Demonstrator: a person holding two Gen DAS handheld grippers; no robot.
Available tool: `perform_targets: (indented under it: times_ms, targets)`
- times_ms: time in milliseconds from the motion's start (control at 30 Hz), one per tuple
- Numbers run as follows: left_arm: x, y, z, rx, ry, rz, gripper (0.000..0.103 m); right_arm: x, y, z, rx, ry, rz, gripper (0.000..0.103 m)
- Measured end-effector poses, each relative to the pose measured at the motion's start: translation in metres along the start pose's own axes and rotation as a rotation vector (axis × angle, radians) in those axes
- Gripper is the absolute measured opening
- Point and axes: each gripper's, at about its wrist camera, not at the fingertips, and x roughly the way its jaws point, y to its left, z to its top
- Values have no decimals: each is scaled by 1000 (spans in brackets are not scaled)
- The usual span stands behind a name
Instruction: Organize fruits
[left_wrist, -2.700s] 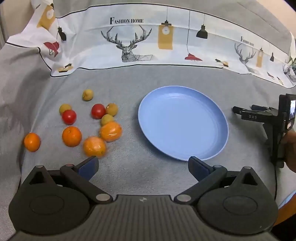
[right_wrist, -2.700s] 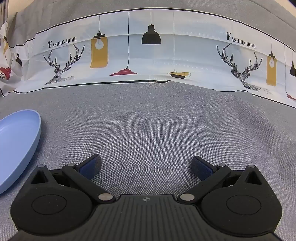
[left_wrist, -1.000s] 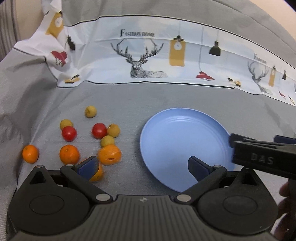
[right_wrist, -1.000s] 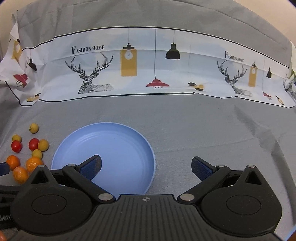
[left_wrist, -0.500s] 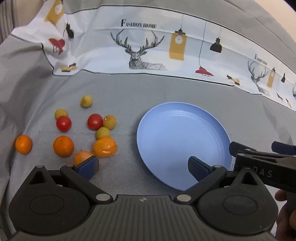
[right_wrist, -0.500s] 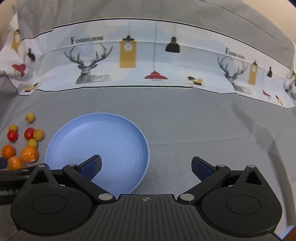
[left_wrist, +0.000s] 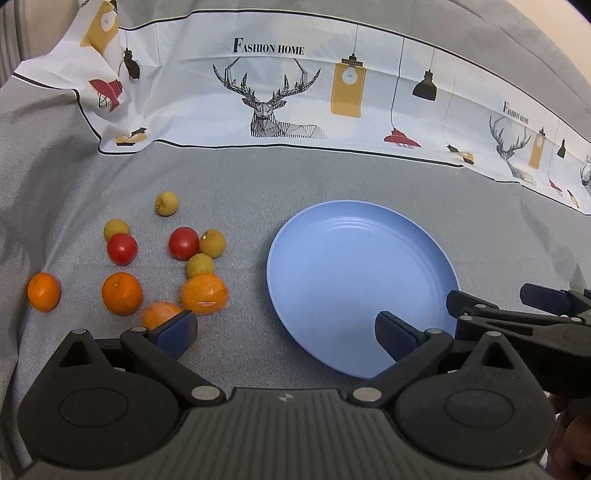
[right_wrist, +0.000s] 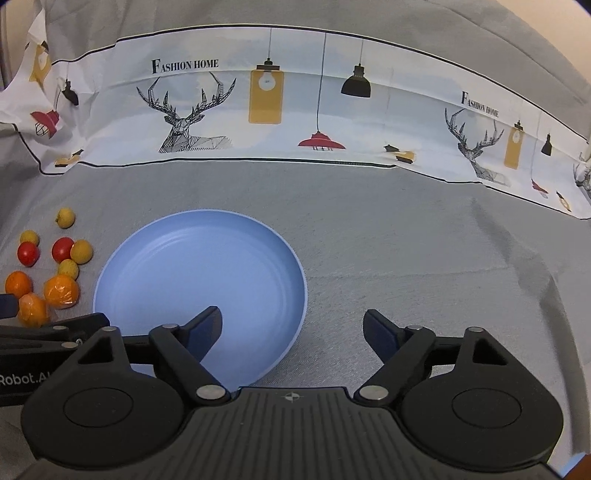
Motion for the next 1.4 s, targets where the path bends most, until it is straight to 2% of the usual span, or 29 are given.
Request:
perform_targets:
  times_ms: [200,1133,1400]
  targets:
    - [0,1,0,1,1,-3,102,0,-1,0,8,-4,11,79]
    - [0,-1,0,-9,3,-5,102,-1,-6,3,26,-14,33,78]
    - [-1,-1,0,-5,3,-11,102,-3,-4,2,21,-28,30,72]
